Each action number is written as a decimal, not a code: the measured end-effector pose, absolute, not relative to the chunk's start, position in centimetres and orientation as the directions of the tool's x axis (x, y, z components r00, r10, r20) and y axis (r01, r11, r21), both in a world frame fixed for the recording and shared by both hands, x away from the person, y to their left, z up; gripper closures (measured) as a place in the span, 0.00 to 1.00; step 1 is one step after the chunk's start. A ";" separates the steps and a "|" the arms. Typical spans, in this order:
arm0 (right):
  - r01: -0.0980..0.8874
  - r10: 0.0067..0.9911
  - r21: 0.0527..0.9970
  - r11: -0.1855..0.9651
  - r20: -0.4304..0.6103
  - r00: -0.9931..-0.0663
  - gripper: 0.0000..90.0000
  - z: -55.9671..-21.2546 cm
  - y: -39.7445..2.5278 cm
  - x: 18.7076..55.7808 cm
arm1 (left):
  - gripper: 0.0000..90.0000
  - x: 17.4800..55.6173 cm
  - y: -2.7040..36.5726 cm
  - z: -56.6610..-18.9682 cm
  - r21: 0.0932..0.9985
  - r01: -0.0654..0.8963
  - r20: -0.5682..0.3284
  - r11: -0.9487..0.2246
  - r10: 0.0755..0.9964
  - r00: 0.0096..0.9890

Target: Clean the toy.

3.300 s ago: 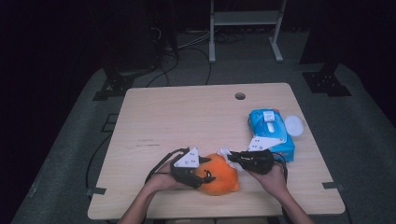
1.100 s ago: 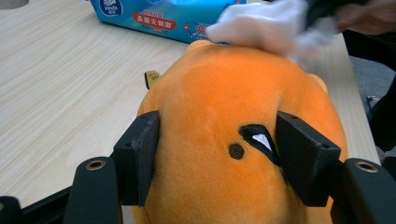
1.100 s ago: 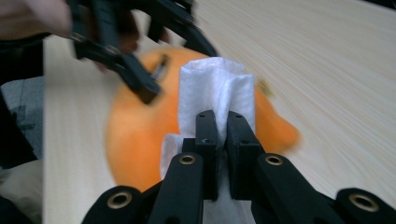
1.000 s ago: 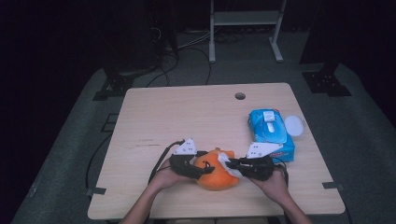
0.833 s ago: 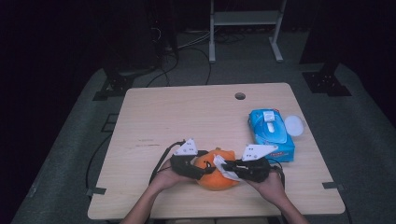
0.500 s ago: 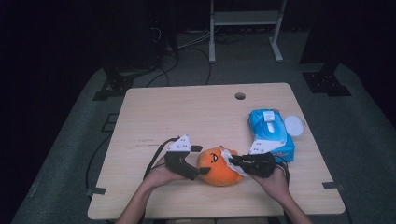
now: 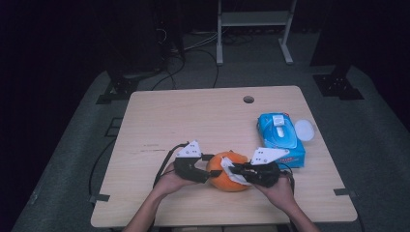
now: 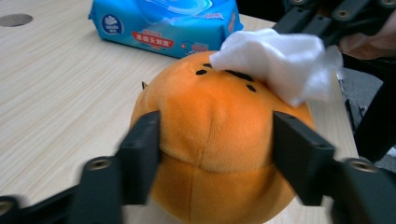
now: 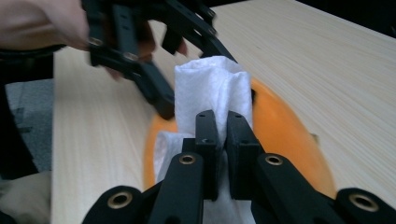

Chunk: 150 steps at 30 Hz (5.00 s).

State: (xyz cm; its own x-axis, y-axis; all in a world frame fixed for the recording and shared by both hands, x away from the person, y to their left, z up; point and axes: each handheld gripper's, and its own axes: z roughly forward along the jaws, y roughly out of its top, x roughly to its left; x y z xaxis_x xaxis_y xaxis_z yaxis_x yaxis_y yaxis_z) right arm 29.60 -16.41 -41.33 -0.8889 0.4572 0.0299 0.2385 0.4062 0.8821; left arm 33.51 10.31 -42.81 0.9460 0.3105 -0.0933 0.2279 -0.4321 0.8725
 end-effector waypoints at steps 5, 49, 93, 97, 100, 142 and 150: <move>0.275 0.483 0.882 0.382 0.063 -0.874 0.93 -41.6 -17.6 30.1 | 0.20 34.0 10.3 -43.0 0.869 0.294 -0.164 -0.397 0.329 0.930; 0.279 0.525 0.867 0.413 0.023 -0.850 0.93 -41.5 -18.4 30.3 | 0.25 33.5 9.5 -43.1 0.876 0.261 -0.126 -0.406 0.330 0.935; 0.225 0.494 0.879 0.421 -0.015 -0.869 0.93 -40.3 -17.4 30.0 | 0.42 30.9 7.7 -42.0 0.846 0.081 0.064 -0.527 0.251 0.966; 0.283 0.512 0.870 0.402 0.043 -0.858 0.93 -41.2 -18.4 30.5 | 0.25 31.6 7.7 -41.6 0.869 0.173 -0.036 -0.463 0.289 0.957; 0.288 0.505 0.870 0.400 0.053 -0.862 0.93 -41.2 -18.4 30.4 | 0.24 31.8 7.5 -41.5 0.865 0.204 -0.062 -0.458 0.306 0.950; 0.283 0.492 0.860 0.424 0.043 -0.869 0.93 -41.6 -18.3 29.8 | 0.22 33.0 8.9 -42.3 0.848 0.305 -0.148 -0.432 0.361 0.921; 0.229 0.469 0.876 0.425 0.003 -0.883 0.93 -40.3 -17.1 29.5 | 0.43 31.5 8.2 -42.4 0.859 0.138 -0.012 -0.494 0.249 0.968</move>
State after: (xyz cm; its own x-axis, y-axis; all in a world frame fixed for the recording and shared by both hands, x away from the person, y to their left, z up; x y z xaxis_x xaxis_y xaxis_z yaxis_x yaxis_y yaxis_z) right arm 29.53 -17.10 -40.29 -0.8830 0.4694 0.0029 0.2288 0.4251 0.8758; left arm 31.55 8.18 -42.41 0.9684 0.2489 -0.0123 0.1379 -0.4939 0.8586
